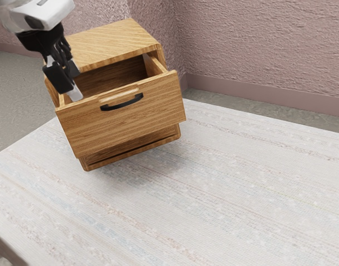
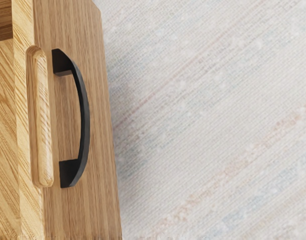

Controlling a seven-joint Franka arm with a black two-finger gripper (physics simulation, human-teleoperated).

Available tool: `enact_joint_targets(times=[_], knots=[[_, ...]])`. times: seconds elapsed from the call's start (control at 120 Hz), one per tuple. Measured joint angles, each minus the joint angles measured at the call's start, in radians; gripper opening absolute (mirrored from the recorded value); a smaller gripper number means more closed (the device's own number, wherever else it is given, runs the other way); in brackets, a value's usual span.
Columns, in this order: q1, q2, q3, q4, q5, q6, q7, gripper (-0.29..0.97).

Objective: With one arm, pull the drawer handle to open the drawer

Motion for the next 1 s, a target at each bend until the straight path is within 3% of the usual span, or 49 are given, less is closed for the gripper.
enact_joint_targets(times=[0.142,0.258,0.325,0.517,0.625,1.0], knots=[[0.007,-0.001,0.001,-0.012,0.017,-0.015,-0.064,0.63],[0.000,0.002,-0.127,0.010,0.013,-0.028,-0.143,0.65],[-0.006,0.031,-0.151,0.071,-0.005,-0.024,-0.188,0.66],[0.033,0.138,-0.070,0.126,-0.040,0.002,-0.293,0.67],[-0.008,0.215,-0.002,0.127,-0.101,0.030,-0.338,0.68],[0.010,0.289,0.021,0.085,-0.172,0.068,-0.441,0.73]])
